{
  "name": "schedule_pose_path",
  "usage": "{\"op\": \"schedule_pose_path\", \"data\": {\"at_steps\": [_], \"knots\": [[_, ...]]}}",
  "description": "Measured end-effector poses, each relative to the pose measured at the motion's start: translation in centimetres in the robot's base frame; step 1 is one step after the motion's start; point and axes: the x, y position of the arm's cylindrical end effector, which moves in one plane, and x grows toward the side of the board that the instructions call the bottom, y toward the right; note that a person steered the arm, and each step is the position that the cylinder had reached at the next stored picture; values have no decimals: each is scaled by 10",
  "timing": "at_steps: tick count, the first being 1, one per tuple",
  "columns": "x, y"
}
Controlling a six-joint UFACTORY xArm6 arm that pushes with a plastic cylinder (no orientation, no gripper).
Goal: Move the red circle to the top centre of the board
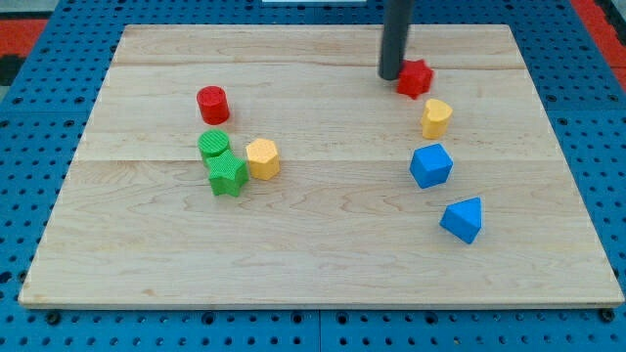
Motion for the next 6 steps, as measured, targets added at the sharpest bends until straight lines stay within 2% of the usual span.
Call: {"op": "schedule_pose_path", "data": {"at_steps": [1, 2, 3, 4, 5, 6], "knots": [[-1, -7], [-7, -96], [32, -88], [72, -115], [94, -189], [81, -323]]}}
